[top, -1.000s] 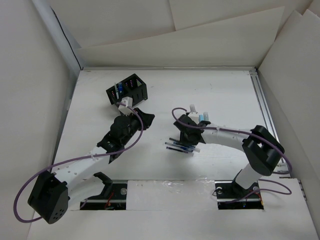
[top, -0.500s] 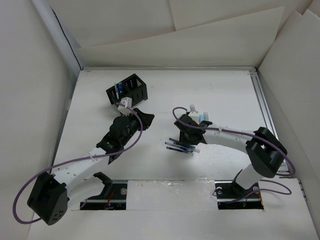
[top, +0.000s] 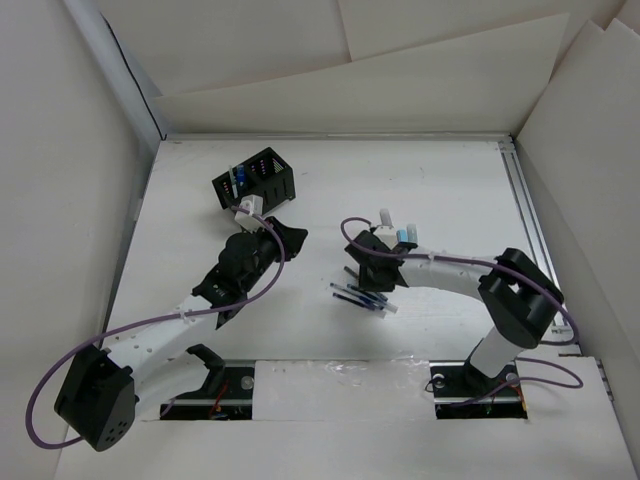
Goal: Sort the stationery into containers
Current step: Pick up the pen from the center of the board.
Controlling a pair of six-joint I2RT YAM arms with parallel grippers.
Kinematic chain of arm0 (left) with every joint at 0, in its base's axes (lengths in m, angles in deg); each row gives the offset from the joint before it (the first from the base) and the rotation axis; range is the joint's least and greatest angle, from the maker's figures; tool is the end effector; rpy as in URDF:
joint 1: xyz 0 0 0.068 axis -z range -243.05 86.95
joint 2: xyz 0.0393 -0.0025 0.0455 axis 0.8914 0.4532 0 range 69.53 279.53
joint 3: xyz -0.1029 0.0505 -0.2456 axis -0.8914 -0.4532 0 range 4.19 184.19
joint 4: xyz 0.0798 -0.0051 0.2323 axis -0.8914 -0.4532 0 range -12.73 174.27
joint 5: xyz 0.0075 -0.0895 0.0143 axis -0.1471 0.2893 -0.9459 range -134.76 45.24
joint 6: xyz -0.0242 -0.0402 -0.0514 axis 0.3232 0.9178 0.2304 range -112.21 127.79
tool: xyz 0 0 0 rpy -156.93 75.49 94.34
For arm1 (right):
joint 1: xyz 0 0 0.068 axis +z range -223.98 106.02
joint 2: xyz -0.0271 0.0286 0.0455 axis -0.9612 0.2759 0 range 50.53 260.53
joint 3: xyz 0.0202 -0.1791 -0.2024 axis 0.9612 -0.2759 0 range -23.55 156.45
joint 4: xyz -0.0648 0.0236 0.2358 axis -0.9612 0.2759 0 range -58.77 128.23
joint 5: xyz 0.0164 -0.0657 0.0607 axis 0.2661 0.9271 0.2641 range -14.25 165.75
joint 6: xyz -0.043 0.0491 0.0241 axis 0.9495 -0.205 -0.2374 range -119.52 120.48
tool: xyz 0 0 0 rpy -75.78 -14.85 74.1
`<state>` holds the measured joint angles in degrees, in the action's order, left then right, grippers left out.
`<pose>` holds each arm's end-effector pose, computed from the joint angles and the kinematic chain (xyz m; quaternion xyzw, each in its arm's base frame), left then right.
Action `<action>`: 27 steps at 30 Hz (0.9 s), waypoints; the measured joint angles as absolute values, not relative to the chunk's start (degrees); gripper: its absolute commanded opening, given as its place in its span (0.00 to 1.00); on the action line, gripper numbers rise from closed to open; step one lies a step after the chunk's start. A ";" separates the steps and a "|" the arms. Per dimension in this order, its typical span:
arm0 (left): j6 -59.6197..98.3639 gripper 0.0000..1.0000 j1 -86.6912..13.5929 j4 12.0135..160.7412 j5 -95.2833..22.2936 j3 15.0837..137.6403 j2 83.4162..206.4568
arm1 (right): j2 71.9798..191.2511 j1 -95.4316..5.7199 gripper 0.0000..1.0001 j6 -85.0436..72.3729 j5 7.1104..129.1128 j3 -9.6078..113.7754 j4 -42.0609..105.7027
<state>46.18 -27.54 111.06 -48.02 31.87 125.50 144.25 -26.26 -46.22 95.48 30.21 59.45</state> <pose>0.1916 -0.1327 0.2719 -0.0378 0.7153 -0.4030 0.5696 0.2144 0.2075 0.1565 0.0238 0.9677 0.0225 0.2501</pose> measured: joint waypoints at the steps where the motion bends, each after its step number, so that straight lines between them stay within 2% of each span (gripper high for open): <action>1: 46.18 0.14 -27.54 111.06 -48.02 31.87 125.50 | 144.55 -26.26 0.41 -46.11 95.50 30.32 59.43; 8: 46.18 0.14 -27.54 111.10 -48.00 31.87 125.52 | 145.62 -26.28 0.31 -45.80 95.85 31.26 59.13; 13: 46.18 0.14 -27.54 111.41 -47.83 31.87 126.46 | 147.02 -26.61 0.29 -45.58 96.37 32.55 58.47; 17: 46.18 0.14 -27.54 111.47 -47.70 31.90 127.07 | 147.81 -26.96 0.22 -45.32 96.83 33.05 56.46; 18: 46.18 0.14 -27.54 111.43 -47.63 31.90 127.16 | 147.92 -27.07 0.17 -45.32 96.88 33.05 56.00; 25: 46.21 0.24 -27.54 111.45 -47.32 31.87 127.79 | 147.77 -28.38 0.00 -44.25 97.62 32.41 50.91; 27: 46.21 0.27 -27.54 111.45 -47.06 31.90 128.25 | 146.65 -28.75 0.00 -43.62 98.14 31.69 49.29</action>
<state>46.21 -27.54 111.45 -47.06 31.90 128.25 146.65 -28.75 -43.62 98.14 31.69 49.29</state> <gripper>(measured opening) 0.247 0.156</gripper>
